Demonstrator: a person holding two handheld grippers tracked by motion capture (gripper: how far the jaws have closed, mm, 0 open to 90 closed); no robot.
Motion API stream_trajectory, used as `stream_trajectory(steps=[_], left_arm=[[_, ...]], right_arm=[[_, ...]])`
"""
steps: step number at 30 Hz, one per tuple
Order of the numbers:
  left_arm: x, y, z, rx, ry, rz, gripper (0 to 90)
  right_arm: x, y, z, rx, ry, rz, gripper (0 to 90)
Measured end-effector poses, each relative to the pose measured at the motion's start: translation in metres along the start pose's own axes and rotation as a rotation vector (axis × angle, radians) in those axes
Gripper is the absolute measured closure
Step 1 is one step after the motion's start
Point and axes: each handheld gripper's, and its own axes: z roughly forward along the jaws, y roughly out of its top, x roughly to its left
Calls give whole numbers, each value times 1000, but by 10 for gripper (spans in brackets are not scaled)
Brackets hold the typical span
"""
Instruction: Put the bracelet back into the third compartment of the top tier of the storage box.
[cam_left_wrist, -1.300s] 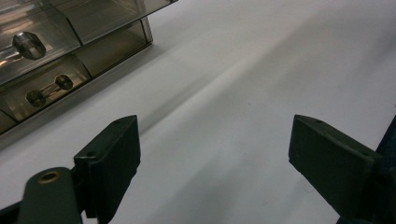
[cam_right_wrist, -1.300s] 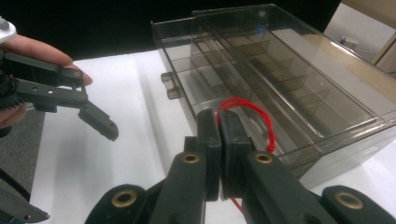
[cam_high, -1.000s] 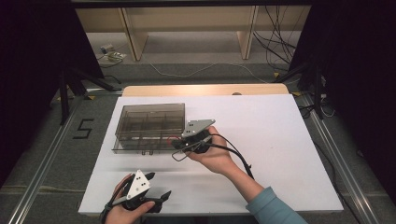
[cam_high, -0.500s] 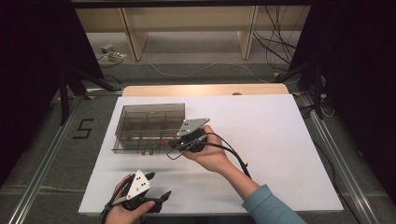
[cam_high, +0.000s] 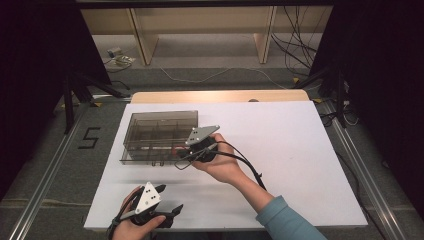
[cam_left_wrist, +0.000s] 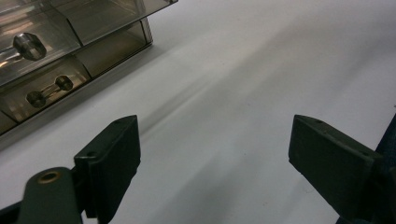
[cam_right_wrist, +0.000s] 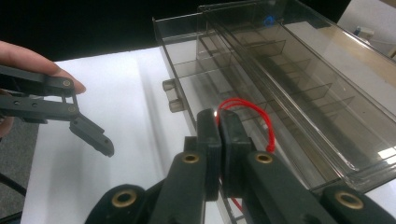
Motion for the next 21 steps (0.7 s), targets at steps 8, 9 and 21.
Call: stream_trajectory(steps=[8, 9, 21], left_arm=[[0, 0, 0, 0, -1, 1, 166], [0, 0, 0, 0, -1, 0, 166], [0, 0, 0, 0, -4, -2, 167]], right_arm=[[0, 2, 3, -1, 4, 3, 883], [0, 2, 4, 2, 5, 3, 883], [-2, 1, 10, 11, 14, 13, 883]])
